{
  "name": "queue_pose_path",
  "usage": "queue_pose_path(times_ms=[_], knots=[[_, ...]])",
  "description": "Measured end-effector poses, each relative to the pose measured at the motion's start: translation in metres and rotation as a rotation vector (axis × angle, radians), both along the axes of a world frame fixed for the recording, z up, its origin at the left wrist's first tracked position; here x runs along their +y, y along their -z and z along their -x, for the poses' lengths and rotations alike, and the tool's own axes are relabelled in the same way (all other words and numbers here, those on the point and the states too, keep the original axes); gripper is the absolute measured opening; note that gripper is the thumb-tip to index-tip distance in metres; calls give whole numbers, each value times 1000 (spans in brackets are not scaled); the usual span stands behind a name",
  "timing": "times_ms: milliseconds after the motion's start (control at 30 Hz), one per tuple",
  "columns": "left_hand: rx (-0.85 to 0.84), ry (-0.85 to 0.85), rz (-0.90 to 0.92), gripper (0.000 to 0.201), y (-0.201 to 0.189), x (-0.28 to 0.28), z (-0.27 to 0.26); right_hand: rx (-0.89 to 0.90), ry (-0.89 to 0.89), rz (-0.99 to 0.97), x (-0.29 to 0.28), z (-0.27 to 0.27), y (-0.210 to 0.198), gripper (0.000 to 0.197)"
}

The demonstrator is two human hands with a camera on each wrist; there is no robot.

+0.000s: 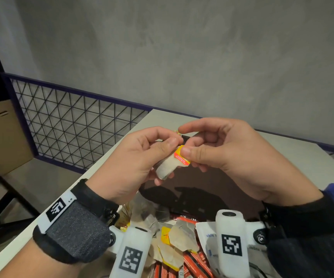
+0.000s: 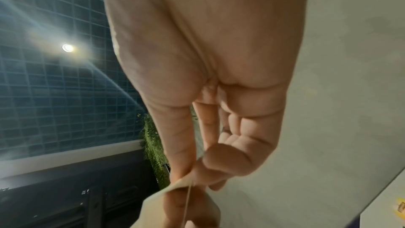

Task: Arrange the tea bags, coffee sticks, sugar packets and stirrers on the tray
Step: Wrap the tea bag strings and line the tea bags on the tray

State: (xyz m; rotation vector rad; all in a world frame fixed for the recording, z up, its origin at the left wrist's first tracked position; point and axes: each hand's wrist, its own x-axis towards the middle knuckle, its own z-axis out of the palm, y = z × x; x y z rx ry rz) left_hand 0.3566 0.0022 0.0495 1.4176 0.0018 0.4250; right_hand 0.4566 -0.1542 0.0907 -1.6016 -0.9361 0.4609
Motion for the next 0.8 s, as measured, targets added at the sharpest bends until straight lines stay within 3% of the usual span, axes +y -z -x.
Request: queue_pose_path(times_ms=[133,300,433,567,800], knots=[[-11,-63,-11,18,1,0,0,6,-22,56,5,3,4,26],[-30,-77,5,30,1,1,-1,1,58,-48,8,1,6,19],[-60,-49,40,24,2,5,0,-45,123,-134,8,0,6,16],[-95,-70,-42,18,6,10,-3,-152,154,-159,6,-1,4,14],[-95,-164,-155,11,7,7,-3,-233,90,-134,5,2,2,6]])
